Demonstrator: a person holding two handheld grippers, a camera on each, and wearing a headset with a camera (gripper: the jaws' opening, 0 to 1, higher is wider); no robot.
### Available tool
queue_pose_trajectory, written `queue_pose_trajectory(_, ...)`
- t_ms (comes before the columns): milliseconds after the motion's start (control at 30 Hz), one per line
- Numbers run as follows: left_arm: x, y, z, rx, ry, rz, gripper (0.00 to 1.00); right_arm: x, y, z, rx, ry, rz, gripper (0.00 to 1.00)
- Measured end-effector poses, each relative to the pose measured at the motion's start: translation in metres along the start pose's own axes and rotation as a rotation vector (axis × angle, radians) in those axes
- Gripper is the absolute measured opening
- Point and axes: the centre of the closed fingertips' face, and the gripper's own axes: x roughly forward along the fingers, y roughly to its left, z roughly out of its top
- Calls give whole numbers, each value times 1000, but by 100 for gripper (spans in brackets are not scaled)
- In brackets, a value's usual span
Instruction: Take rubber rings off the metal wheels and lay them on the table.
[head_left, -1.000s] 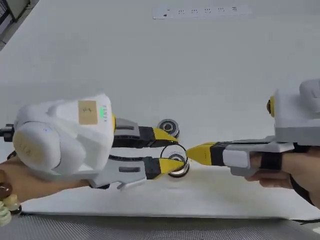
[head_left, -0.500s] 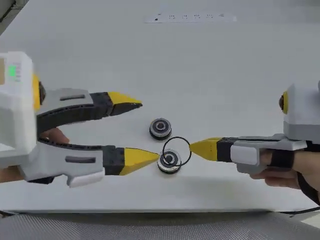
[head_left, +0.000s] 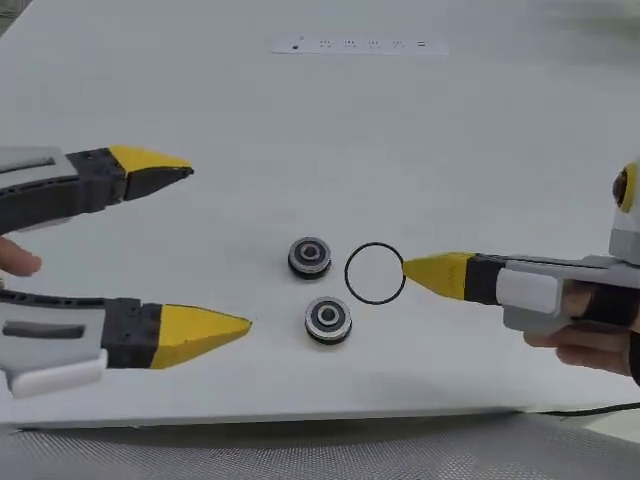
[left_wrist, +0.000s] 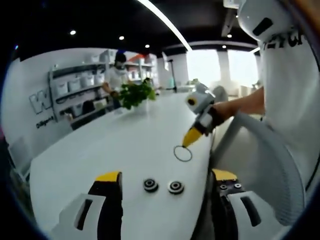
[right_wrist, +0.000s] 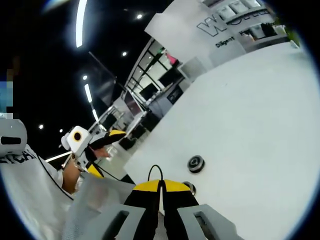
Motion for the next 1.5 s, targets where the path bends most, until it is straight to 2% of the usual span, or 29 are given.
queue_pose_trajectory(100,-10,4,-2,-10,-4,31,76,-2,6,3,-14,-4,-2,0)
queue_pose_trajectory(200,-21,8,-2,-22,-26,61,84,-3,12,5,-41,1,-16,0)
queue_pose_trajectory(433,-45,13,-12,-43,-20,114,93,-2,28,9,-67,-10,-10,0)
queue_pose_trajectory(533,-53,14,-19,-64,-14,144,100,1,37,11,-83,-10,1,0)
queue_pose_trajectory(700,-59,4,-22,-83,-34,125,100,8,49,12,-107,-12,9,0)
queue_pose_trajectory(867,-63,3,-38,-78,14,134,100,15,60,14,-129,-15,15,0)
queue_pose_trajectory(1067,-67,-1,-39,-102,-23,137,100,23,70,14,-151,-3,22,0)
queue_pose_trajectory(1267,-74,3,-48,-119,-25,144,100,37,73,13,-168,11,19,0)
queue_pose_trajectory(1500,-77,11,-58,-131,-9,156,100,54,71,9,-181,52,20,0)
